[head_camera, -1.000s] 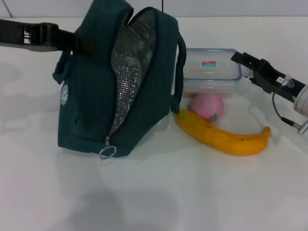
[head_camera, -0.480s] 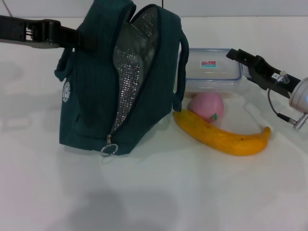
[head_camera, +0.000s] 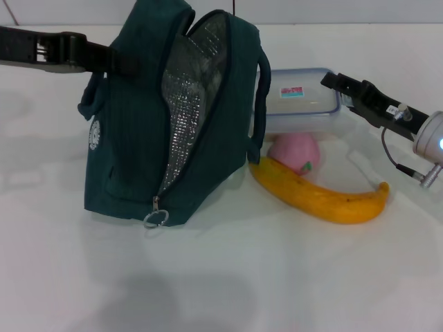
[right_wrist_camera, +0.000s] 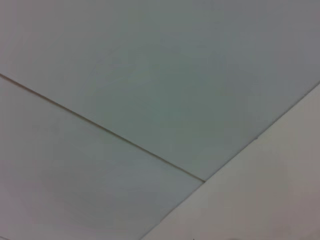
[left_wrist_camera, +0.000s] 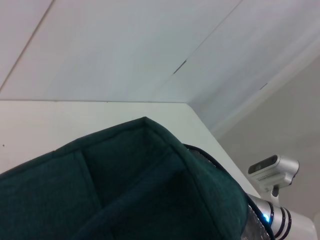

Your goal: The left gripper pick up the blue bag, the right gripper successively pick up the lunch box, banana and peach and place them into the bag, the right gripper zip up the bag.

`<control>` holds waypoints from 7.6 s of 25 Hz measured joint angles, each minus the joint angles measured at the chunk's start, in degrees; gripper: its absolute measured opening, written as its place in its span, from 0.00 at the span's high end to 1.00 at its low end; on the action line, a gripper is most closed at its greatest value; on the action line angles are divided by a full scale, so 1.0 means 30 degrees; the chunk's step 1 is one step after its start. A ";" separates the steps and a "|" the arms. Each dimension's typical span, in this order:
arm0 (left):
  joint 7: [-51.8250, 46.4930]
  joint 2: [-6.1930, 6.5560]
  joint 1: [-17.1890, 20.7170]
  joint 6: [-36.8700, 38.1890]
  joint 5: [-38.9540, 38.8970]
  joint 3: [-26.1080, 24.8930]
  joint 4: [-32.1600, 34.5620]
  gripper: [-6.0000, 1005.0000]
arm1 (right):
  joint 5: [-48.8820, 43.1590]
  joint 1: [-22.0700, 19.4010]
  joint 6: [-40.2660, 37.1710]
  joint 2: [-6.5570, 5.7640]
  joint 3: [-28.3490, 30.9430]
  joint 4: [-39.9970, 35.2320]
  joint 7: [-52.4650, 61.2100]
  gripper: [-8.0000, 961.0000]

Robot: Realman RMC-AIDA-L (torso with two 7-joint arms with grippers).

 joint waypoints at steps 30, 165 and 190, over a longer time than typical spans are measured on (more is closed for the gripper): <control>0.0028 -0.0077 0.0204 0.0140 0.0000 0.0031 0.0049 0.95 | 0.1836 -0.0983 -0.2101 0.0001 0.0097 -0.0299 -0.2982 0.77; 0.0504 -0.1408 -0.0051 -0.1330 -0.0059 0.1409 -0.1530 0.95 | 0.8070 -0.0444 -0.7502 -0.0058 -0.7616 -0.2562 -0.3366 0.59; 0.0698 -0.1230 0.0222 -0.1376 -0.0018 0.1290 -0.1529 0.95 | -2.4287 -0.1039 -0.6580 -0.2694 0.7715 -1.8536 0.6992 0.09</control>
